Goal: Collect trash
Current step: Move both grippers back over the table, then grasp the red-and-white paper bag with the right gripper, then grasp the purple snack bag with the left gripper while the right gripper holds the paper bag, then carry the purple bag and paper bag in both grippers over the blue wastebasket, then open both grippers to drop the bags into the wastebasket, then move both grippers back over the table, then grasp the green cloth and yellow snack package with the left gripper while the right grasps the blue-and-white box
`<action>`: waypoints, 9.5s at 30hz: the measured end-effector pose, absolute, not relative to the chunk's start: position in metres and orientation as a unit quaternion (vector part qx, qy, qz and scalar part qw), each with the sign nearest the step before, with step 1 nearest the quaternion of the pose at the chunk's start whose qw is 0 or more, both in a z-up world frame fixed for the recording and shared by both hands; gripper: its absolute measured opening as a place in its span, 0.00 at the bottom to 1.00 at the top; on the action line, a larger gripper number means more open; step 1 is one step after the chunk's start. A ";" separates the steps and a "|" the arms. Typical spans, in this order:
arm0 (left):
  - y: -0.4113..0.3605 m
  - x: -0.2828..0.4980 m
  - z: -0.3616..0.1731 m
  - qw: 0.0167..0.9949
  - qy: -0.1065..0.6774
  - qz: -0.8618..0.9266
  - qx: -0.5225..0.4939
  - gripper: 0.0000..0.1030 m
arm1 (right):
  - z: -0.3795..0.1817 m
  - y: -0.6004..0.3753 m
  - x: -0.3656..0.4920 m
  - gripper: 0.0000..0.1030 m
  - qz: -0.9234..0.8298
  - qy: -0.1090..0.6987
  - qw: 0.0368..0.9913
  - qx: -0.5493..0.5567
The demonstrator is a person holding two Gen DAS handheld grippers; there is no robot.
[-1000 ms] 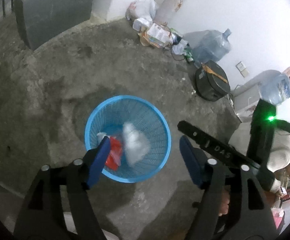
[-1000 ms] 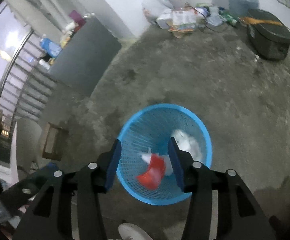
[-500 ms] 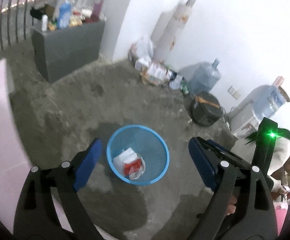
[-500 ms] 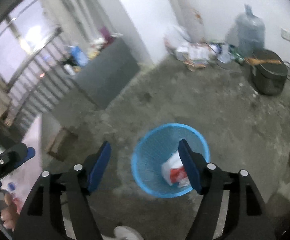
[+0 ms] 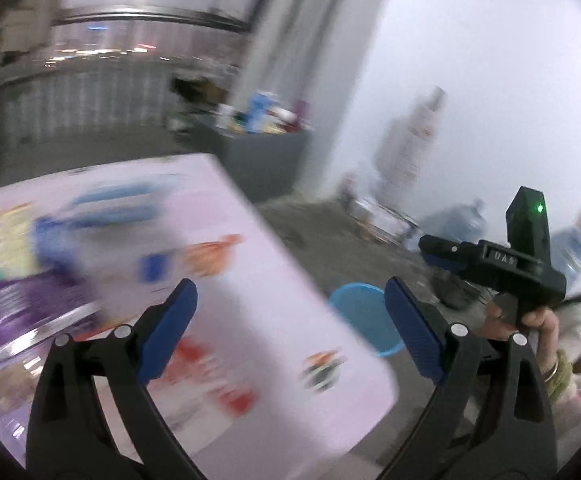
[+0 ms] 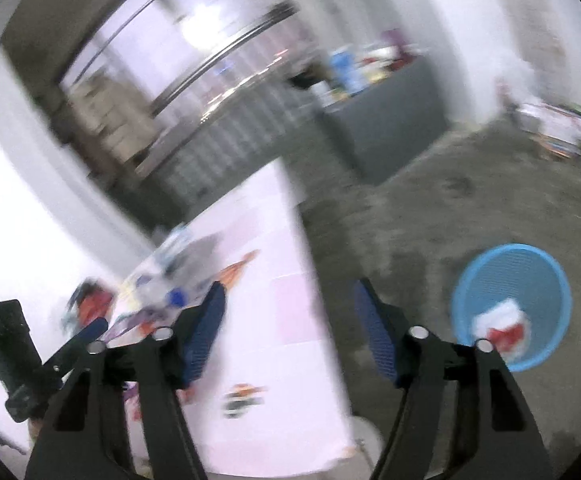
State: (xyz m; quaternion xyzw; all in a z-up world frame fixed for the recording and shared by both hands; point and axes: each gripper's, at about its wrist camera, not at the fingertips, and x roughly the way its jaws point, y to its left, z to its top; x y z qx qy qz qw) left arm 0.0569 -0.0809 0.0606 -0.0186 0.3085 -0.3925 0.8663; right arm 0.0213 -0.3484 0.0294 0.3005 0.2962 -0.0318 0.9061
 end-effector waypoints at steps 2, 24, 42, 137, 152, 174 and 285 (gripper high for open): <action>-0.038 0.054 0.058 0.881 0.304 -0.361 -0.037 0.88 | 0.033 -0.315 0.049 0.50 0.010 0.310 0.907 0.285; 0.071 0.088 -0.015 0.853 0.374 -0.316 -0.180 0.51 | -0.037 -0.121 0.151 0.25 0.206 0.499 0.832 0.123; 0.008 0.074 -0.040 0.865 0.413 -0.283 -0.024 0.52 | -0.033 -0.157 0.115 0.17 0.211 0.492 0.827 0.171; 0.148 0.125 -0.062 0.825 0.399 -0.262 -0.303 0.09 | -0.046 -0.163 0.159 0.27 0.191 0.468 0.815 0.285; 0.153 0.080 0.003 0.851 0.330 -0.299 -0.279 0.07 | 0.006 -0.192 0.120 0.27 0.224 0.395 0.838 0.304; 0.008 0.085 0.083 0.831 0.298 -0.435 -0.174 0.07 | 0.054 -0.357 -0.016 0.27 0.052 0.233 0.893 0.382; 0.065 0.316 -0.067 0.826 0.428 -0.247 -0.271 0.68 | -0.066 -0.202 0.372 0.49 0.311 0.513 0.717 0.355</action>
